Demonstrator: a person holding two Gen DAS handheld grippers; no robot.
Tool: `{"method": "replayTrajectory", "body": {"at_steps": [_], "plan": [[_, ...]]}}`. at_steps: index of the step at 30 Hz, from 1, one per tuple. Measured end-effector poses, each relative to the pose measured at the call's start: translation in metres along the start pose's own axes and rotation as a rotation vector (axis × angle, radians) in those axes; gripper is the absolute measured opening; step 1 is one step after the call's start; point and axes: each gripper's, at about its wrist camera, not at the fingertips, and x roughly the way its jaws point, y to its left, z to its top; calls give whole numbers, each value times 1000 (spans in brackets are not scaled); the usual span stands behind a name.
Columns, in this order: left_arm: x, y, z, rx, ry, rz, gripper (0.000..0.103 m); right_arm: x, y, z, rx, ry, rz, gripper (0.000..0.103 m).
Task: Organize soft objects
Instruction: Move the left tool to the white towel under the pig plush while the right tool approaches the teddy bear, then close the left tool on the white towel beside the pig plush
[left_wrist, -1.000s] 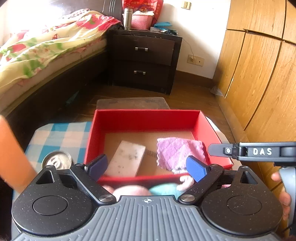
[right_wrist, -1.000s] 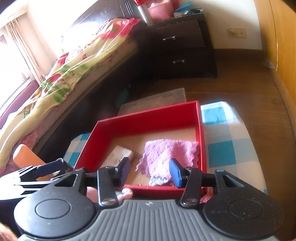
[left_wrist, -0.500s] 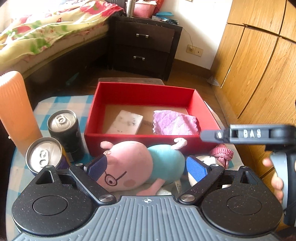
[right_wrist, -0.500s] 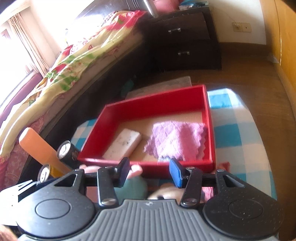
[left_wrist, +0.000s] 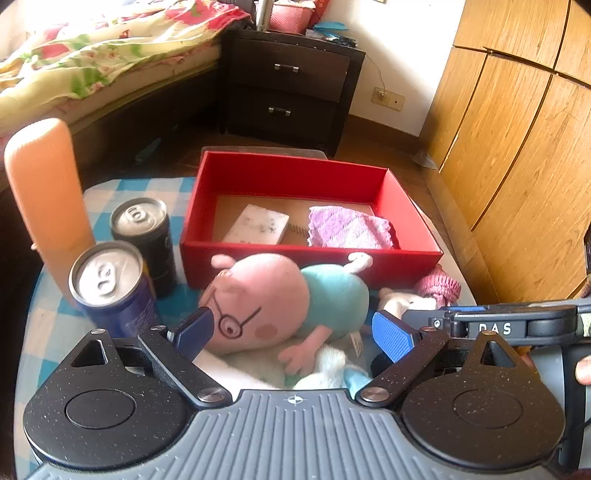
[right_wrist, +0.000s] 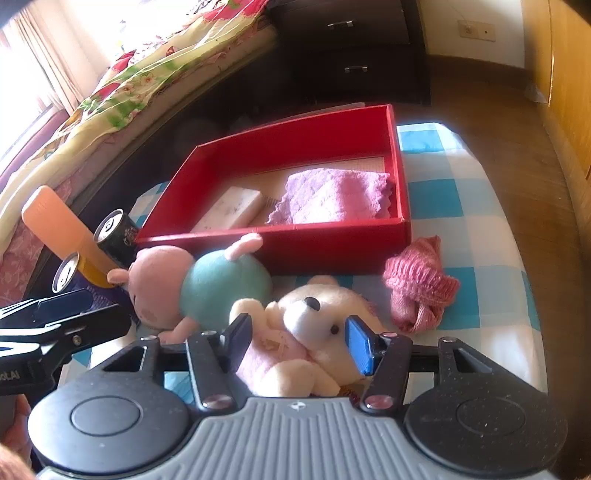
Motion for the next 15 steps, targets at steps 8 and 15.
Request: {"method": "replayTrajectory", "body": {"at_steps": [8,15], "plan": [[-6,20,-14,-77,36,17,90,9,4,-3,-47,4,-42,43],[0,36,-21,-173,83,-31,90,11,8,-5,-88,14,-53,26]]}}
